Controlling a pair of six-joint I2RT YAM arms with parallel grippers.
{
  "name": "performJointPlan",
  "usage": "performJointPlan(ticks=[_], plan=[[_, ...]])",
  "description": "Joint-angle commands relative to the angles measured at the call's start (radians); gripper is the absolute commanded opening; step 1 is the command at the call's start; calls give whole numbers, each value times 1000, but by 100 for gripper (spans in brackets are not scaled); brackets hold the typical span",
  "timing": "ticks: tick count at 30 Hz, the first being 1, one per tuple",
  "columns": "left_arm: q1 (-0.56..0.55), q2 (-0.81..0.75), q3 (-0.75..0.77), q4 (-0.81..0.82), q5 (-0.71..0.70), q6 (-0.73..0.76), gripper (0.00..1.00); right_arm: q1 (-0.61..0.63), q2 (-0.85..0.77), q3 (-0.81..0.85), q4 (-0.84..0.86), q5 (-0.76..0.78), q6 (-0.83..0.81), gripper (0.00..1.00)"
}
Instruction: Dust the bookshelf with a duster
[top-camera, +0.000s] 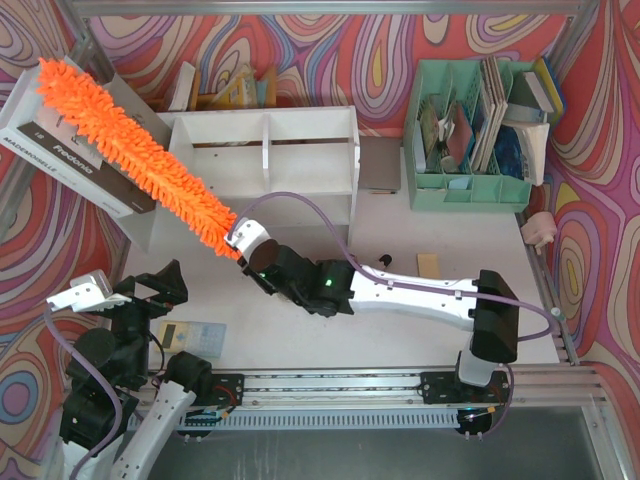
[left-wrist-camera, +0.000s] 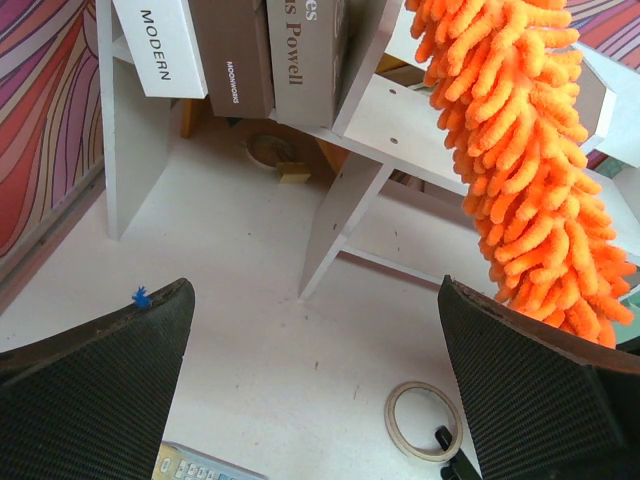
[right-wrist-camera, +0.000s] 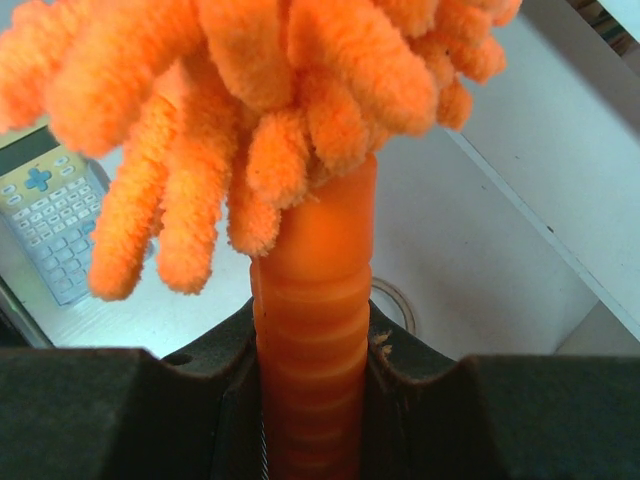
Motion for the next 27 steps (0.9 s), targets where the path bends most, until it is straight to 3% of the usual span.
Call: performJointPlan(ticks=[1,10,14,21,27], plan=[[1,6,-7,12,-14,-4,98,-31,1,46,5,42,46,0],[1,4,-6,11,-9,-5,98,-79,3,58,-14,-12,102,0],[1,2,-7,9,-9,-5,98,-82,7,65,-9,-110,96,0],[2,6,-7,11,-5,-5,98,12,9,74,20,-126,9,0],[1,4,-7,12,-4,-5,98,24,-2,33,88,-148,58,0]])
